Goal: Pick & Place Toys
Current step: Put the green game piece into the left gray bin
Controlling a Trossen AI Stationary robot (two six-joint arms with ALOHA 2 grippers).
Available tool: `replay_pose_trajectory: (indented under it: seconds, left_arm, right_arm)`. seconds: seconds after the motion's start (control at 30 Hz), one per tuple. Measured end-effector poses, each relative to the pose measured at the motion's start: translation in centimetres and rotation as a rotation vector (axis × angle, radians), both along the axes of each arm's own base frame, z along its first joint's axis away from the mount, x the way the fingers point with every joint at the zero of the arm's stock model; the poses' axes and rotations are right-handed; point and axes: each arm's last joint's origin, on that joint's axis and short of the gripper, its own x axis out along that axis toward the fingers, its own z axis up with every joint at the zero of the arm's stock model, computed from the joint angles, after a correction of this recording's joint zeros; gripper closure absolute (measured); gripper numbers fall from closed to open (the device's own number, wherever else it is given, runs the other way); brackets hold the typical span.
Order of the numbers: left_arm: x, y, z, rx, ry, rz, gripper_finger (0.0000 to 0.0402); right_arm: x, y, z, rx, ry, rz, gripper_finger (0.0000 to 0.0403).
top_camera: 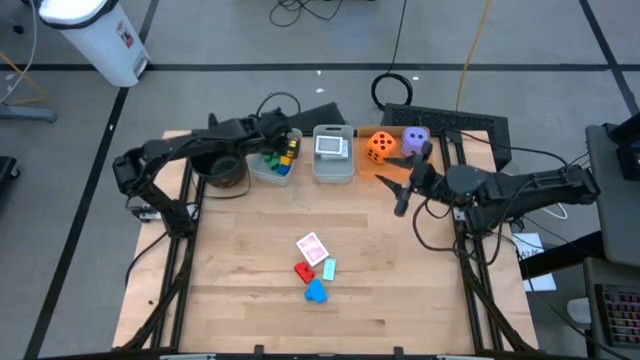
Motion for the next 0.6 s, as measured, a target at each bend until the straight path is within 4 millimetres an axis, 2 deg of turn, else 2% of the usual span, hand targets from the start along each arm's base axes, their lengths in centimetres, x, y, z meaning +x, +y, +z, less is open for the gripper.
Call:
replay_pose_trajectory:
  seconds: [0.3,0.6]
  left_arm:
    - [-0.8,-0.7,-4.7,-0.053,0.016,-0.01,0.0257]
    - [-0.7,-0.4,-5.0,0.013,0.084,-0.223,0.0257]
  right_arm:
    - [0.1,-0.5,-0.1,0.023,-0.007,-0.045,0.0207]
    - [0.2,-1.4,-0.2,0.082,-0.034,-0.099,0.0207]
